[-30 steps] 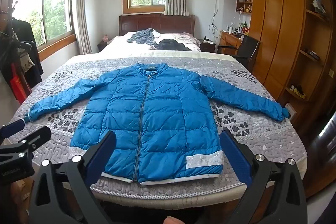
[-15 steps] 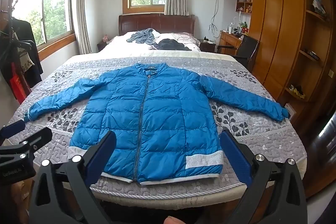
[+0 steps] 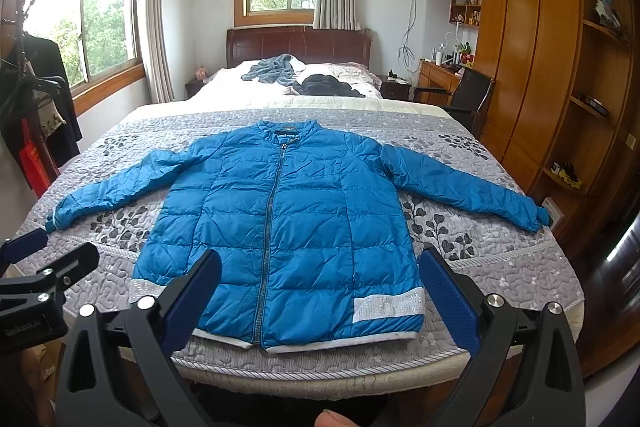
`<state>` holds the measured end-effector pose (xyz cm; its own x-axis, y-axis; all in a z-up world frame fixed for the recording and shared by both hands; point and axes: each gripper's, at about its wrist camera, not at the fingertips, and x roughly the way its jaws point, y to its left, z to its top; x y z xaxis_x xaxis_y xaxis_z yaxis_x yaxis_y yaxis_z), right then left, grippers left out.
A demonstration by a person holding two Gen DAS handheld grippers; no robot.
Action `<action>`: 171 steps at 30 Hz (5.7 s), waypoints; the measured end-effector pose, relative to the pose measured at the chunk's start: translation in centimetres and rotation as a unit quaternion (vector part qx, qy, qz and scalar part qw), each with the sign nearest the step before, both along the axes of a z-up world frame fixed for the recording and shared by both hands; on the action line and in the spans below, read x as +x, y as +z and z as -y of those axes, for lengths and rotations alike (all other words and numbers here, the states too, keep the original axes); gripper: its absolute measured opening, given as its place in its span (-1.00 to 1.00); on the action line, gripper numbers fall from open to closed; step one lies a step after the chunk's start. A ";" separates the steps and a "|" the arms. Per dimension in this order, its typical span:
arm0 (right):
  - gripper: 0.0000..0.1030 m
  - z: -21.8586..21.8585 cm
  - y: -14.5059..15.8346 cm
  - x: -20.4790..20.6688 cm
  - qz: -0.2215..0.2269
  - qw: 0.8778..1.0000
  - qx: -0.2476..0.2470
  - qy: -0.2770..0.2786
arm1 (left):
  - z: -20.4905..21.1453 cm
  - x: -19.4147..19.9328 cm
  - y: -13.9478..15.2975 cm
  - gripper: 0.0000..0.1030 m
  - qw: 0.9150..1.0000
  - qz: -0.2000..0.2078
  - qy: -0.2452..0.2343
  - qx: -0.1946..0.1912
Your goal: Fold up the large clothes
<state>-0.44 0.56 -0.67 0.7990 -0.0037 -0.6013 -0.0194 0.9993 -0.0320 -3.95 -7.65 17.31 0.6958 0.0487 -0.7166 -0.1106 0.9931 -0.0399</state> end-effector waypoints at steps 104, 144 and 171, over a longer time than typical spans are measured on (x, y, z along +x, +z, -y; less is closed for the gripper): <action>-0.35 50.0 -21.6 21.7 0.058 0.725 0.583 -0.362 | -10.2 25.9 -12.3 0.95 0.963 -0.064 -0.078 -0.251; -0.89 -4.5 -13.3 40.1 -0.064 0.980 -0.161 0.102 | -7.1 36.3 -9.2 0.95 0.927 -0.086 -0.142 -0.336; 0.39 4.1 -9.2 21.7 0.007 0.995 0.046 0.089 | 3.9 47.7 -22.1 -0.63 0.900 -0.243 -0.062 -0.356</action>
<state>21.25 -3.57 -9.89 0.7898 0.1942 -0.5819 -0.1972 0.9786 0.0589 43.72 -11.50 -4.80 0.2592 -0.6008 -0.7562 -0.1767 0.7403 -0.6486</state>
